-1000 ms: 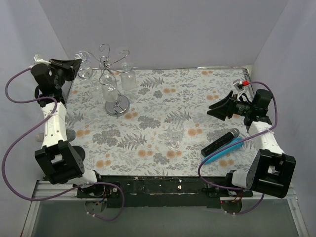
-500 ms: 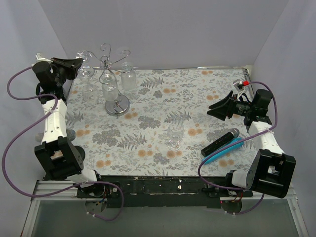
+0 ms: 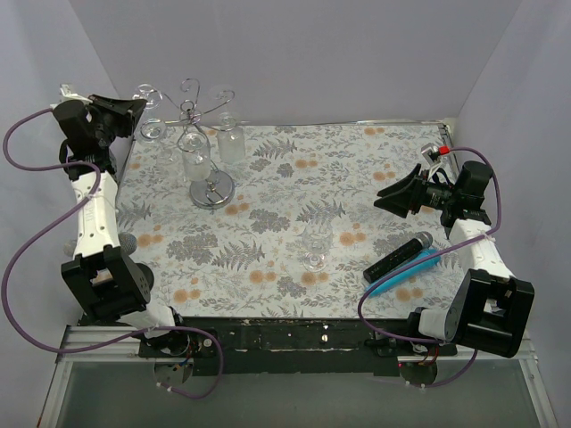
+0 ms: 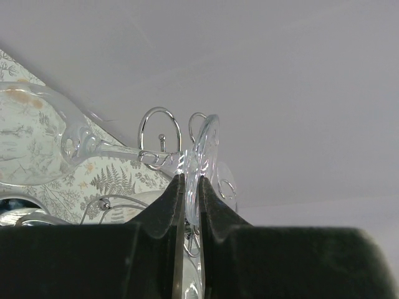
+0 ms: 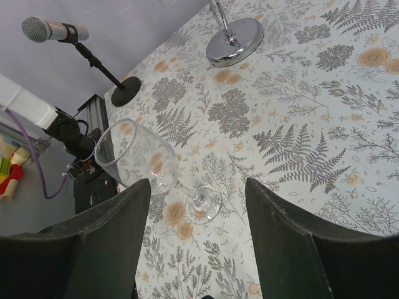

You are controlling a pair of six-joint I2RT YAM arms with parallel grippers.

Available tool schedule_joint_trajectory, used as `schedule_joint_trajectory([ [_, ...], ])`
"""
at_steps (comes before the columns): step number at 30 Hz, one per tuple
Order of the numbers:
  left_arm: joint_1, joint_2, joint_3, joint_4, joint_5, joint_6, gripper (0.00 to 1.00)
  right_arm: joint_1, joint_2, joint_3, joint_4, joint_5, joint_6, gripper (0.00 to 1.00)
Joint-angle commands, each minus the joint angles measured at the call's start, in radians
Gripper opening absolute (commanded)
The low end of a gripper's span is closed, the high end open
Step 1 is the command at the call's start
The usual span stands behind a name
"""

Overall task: Place the wine glass upside down on the wine glass rack
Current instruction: Turn the wine glass upside down at the wine rack.

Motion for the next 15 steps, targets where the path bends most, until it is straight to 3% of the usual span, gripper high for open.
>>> schedule_joint_trajectory([
  [1, -0.011, -0.001, 0.064, 0.026, 0.029, 0.017, 0.0, -0.006, 0.008, 0.021, 0.004, -0.003, -0.004, 0.7],
  [15, -0.011, -0.003, 0.131, -0.062, 0.089, 0.049, 0.0, -0.006, 0.011, 0.021, 0.004, -0.003, -0.004, 0.7],
])
